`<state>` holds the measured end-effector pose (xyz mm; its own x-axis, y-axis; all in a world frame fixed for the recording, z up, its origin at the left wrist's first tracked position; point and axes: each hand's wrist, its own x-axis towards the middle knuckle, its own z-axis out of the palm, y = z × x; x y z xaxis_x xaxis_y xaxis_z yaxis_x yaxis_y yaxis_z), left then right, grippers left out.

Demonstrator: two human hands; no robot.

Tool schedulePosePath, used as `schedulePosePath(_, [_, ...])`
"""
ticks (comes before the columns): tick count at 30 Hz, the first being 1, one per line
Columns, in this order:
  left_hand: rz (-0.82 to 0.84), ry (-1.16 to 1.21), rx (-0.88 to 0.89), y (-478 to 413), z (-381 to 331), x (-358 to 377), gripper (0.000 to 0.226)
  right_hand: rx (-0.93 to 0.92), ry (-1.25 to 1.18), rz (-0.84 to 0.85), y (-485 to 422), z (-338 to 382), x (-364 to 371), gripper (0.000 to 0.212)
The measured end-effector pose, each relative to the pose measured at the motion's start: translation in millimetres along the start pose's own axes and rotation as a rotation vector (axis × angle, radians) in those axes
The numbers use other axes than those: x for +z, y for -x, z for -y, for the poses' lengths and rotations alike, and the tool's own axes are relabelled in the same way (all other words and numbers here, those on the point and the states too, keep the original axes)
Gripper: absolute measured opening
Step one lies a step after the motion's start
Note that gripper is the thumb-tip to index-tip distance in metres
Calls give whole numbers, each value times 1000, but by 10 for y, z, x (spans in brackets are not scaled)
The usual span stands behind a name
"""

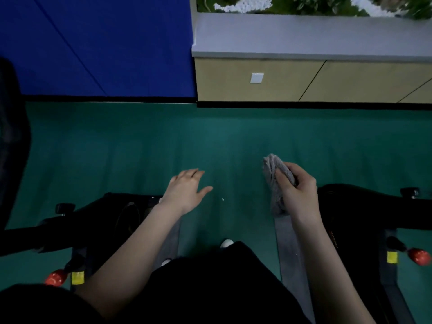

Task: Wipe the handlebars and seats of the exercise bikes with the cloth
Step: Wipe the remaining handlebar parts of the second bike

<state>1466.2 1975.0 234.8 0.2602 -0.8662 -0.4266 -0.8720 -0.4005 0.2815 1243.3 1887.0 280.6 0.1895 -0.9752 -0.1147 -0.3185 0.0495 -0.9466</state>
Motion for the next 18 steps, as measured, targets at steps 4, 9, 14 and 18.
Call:
schedulePosePath(4, [58, -25, -57, -120, -108, 148, 64, 20, -30, -32, -188, -124, -221, 13])
schedulePosePath(9, [27, -26, -70, -317, -144, 103, 67, 39, -54, -15, -394, -154, -169, 24])
schedulePosePath(14, [-19, -11, -98, -727, -86, -63, 68, 52, -42, -1, -748, -151, -26, 28])
schedulePosePath(18, [-25, 1, -85, -1238, -19, -242, 68, 47, 0, -6, -1252, -37, 115, 23])
